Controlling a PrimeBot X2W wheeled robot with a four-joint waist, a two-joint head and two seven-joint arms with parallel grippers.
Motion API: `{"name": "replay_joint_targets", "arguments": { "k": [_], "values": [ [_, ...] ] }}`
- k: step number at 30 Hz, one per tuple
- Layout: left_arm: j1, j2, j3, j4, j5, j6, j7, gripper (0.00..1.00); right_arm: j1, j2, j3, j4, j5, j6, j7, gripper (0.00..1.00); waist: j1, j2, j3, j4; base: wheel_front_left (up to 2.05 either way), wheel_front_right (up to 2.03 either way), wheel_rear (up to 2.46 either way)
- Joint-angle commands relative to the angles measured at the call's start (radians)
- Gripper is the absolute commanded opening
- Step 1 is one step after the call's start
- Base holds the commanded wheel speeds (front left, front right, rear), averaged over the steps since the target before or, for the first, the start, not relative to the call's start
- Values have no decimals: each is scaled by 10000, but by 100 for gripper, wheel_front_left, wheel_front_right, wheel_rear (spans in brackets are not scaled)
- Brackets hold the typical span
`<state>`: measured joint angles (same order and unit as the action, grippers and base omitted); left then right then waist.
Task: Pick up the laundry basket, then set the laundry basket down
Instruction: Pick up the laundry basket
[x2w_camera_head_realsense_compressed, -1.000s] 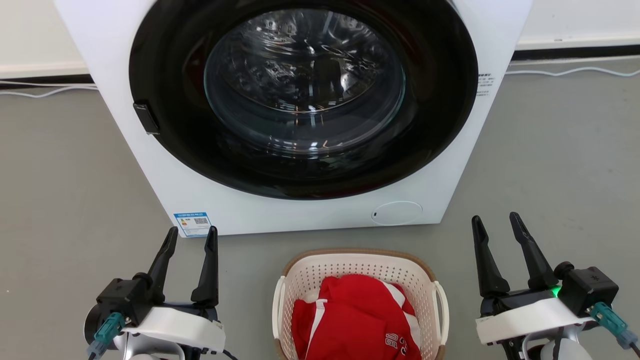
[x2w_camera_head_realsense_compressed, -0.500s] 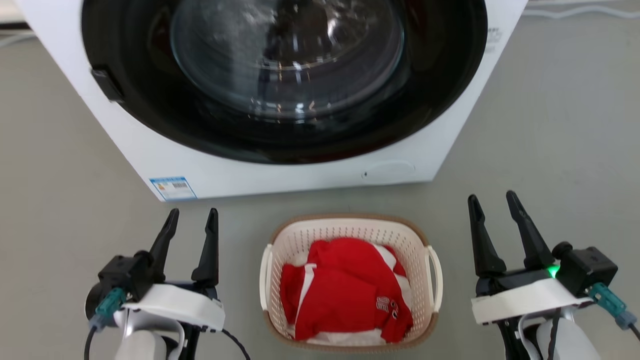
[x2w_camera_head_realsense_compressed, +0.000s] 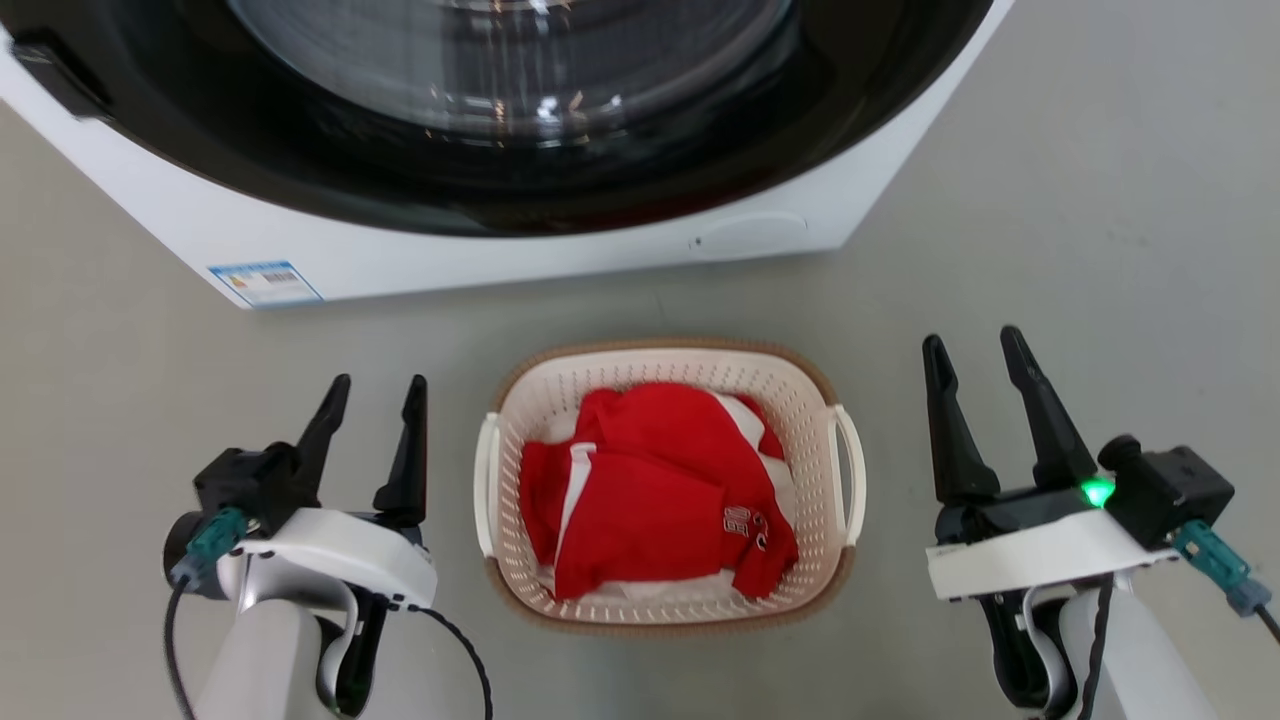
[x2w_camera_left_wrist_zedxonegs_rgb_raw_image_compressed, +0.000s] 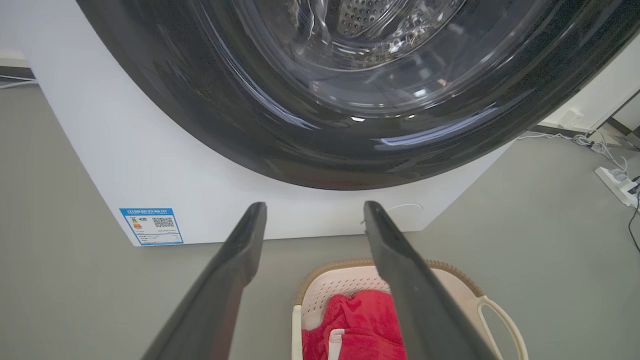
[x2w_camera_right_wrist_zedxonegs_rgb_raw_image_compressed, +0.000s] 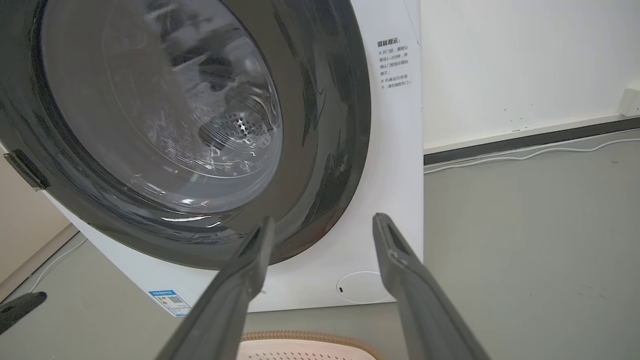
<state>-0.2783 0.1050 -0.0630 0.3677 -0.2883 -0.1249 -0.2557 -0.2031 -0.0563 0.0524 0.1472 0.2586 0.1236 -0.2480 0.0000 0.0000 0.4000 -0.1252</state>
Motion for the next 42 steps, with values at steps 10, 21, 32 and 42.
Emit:
{"name": "replay_joint_targets", "arguments": {
  "k": [10,21,32,42],
  "values": [
    [-1480,451,-210,1927,-392,-58,-61,100,-710,49,363,-400,168,71,-138,100,0,0,1536,-438,0,0,0],
    [-3026,920,-1138,4468,-1440,-58,-61,100,-1256,59,491,-686,660,71,-138,100,0,0,3119,-918,0,0,0],
    [-3942,1123,-1780,6162,-1869,-58,-61,100,-1496,60,647,-774,978,71,-138,100,0,0,3808,-1321,0,0,0],
    [-4657,1198,-2252,7585,-2341,-58,-61,100,-1564,60,753,-752,1191,71,-138,100,0,0,4016,-1532,0,0,0]
  ]
}}
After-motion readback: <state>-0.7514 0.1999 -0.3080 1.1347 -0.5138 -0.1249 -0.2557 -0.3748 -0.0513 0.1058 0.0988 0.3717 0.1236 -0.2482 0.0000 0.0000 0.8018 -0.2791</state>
